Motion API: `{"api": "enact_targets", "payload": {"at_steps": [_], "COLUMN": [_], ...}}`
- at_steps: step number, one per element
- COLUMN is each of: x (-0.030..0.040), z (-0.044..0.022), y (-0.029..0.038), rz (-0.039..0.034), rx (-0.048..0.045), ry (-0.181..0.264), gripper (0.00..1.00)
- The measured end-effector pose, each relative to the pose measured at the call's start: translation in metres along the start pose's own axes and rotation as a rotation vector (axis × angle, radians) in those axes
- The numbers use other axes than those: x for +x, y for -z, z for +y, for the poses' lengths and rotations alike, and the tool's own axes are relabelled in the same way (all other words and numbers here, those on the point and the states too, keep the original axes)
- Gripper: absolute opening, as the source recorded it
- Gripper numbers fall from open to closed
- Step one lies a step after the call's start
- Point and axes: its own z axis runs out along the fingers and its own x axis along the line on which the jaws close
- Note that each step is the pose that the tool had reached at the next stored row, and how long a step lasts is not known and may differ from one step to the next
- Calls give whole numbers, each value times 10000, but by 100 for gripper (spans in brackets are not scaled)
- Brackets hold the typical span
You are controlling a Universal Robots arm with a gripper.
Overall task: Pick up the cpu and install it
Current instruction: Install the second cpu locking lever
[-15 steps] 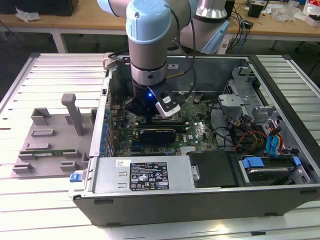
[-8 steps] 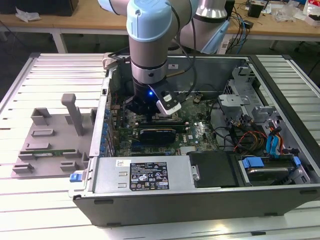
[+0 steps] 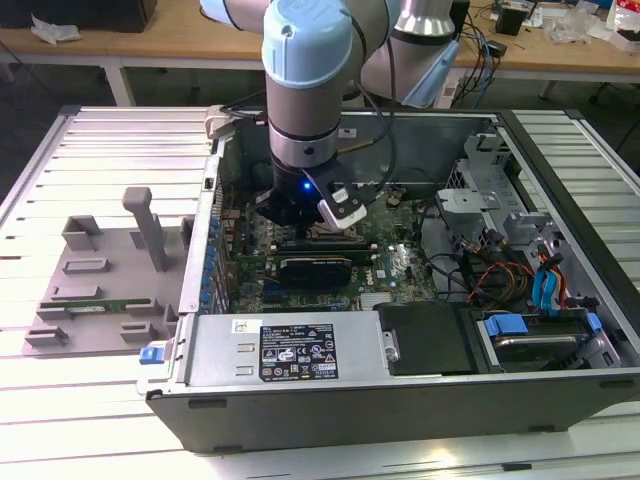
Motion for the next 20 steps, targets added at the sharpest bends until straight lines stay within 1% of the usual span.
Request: {"api": "enact_targets", "payload": {"at_steps": [2,3,5,6,7,8,10,11,12,13,14,15,16,17,18,20], "x": [-2,-4,-8,-9,-11,-12,-12,-39,-130,-188,-182,-172,-167,-167,-166,-181], "z": [9,19,45,54,67,69,69,66,58,32,-50,-168,-232,-237,-237,-239], "y": [62,133,328,399,490,502,504,505,501,502,511,521,520,516,514,508], "rz": [0,1,1,2,2,0,2,8,31,52,51,50,49,47,45,34], "rx": [7,16,26,30,29,28,32,36,33,27,9,2,-6,-27,-76,-266], "ry": [1,2,2,2,1,1,2,2,0,-5,-4,-7,-4,-5,-6,-8], "gripper": [11,11,11,11,11,11,11,11,11,11,11,11,11,11,11,11]}}
